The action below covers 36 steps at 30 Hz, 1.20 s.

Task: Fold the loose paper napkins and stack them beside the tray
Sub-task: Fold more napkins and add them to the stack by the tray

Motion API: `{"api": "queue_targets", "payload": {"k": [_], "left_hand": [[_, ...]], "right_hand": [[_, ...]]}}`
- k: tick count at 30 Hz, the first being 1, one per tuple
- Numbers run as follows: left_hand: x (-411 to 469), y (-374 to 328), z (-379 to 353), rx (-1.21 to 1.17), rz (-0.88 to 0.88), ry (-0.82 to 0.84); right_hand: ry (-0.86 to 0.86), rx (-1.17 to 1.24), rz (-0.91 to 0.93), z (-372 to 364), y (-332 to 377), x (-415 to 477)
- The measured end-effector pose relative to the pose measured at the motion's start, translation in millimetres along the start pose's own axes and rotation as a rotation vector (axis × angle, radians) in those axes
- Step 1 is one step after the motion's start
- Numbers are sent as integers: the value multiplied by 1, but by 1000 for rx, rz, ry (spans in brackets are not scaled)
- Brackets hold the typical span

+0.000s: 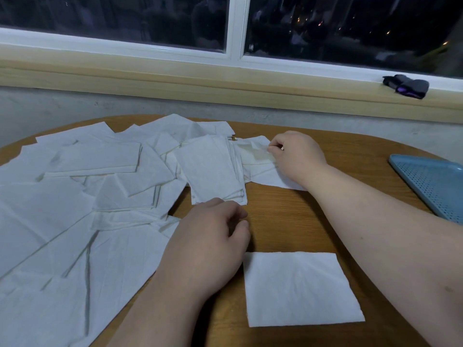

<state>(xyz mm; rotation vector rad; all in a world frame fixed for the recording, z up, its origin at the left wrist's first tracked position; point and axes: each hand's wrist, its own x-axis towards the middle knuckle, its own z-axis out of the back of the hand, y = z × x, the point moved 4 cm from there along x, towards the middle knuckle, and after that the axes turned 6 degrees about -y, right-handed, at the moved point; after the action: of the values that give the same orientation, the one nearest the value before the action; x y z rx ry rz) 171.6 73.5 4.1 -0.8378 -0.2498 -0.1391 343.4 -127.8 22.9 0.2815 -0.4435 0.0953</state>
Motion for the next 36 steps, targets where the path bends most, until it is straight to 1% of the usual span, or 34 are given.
{"api": "queue_targets", "payload": {"k": [5,9,13,16,17,20,27,33,36], "left_hand": [[-1,0,0,2,0,18],[-3,-1,2,19,-9,20],[-8,-6,7,77,-44,42],[-16,-9,10,109,-42,82],[-20,-9,10,120,-28,100],[-30,-11,11,139,-9,145],[-48,-17,9,138,-37,188],[-47,-14,7,132,-75,215],[-44,-11,6,148,-96,224]], "right_hand": [[-61,66,-17,27,2,-20],[-53,91,-9,64,16,-69],[26,-30,63,102,36,-145],[105,-108,106,117,45,-198],[115,-127,122,118,46,-212],[74,-155,178,115,47,-241],[-2,-167,218,97,54,-261],[-97,-141,201,104,59,-258],[-86,-143,200,101,63,-257]]}}
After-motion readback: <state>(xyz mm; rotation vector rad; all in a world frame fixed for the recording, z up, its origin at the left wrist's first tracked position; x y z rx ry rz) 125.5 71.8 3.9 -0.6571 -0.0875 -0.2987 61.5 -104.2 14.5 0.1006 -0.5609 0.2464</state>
